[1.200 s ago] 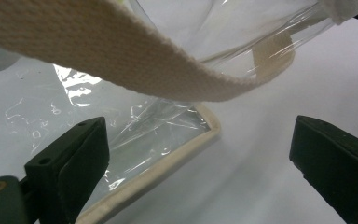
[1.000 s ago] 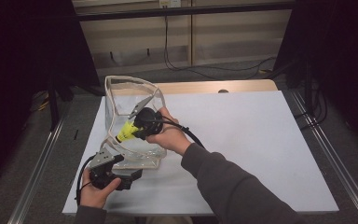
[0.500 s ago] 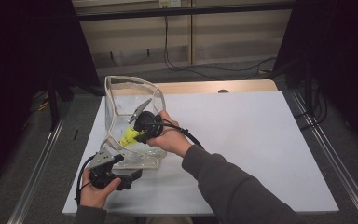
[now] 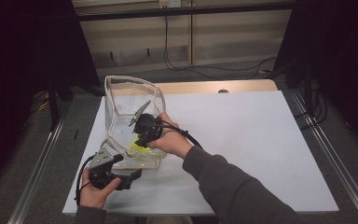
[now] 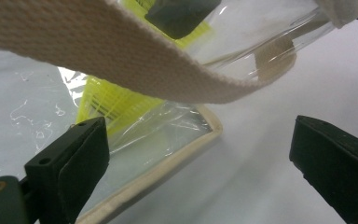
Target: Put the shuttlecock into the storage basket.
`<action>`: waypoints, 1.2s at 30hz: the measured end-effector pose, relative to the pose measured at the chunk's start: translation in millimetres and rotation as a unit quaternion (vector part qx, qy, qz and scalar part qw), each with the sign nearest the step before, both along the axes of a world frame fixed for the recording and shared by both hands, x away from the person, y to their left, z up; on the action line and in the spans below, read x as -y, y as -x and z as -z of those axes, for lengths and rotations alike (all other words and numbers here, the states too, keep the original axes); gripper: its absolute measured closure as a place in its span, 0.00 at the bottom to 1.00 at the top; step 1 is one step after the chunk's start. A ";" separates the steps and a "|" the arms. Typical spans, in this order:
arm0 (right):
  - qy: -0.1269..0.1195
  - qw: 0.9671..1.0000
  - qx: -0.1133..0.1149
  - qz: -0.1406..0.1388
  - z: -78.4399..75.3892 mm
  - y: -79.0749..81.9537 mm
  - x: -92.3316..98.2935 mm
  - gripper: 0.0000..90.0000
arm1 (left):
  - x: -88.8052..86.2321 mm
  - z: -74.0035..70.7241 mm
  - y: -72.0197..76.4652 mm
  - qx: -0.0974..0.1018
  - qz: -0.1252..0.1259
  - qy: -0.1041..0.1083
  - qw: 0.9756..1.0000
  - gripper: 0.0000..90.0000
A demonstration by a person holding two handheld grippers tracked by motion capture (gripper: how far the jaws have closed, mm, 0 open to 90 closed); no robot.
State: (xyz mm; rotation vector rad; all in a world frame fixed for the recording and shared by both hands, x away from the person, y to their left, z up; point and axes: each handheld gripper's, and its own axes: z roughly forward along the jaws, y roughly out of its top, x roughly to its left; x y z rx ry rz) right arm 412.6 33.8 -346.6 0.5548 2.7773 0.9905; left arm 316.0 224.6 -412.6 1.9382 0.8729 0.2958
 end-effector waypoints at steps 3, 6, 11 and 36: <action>0.000 1.000 0.000 0.003 0.1 0.8 0.6 0.79 | 0.0 -0.1 0.1 0.000 0.000 0.000 1.000 0.05; -0.001 1.000 -0.003 0.003 -0.2 1.0 1.7 0.77 | 0.1 -0.3 0.0 0.001 0.000 0.000 1.000 0.05; -0.003 1.000 -0.006 0.007 -1.4 1.9 2.9 0.72 | -0.4 -0.7 0.1 0.002 0.000 0.000 1.000 0.05; -0.045 0.998 -0.007 0.032 -24.1 6.2 28.2 0.43 | 0.7 -1.3 1.1 0.003 0.001 0.000 1.000 0.05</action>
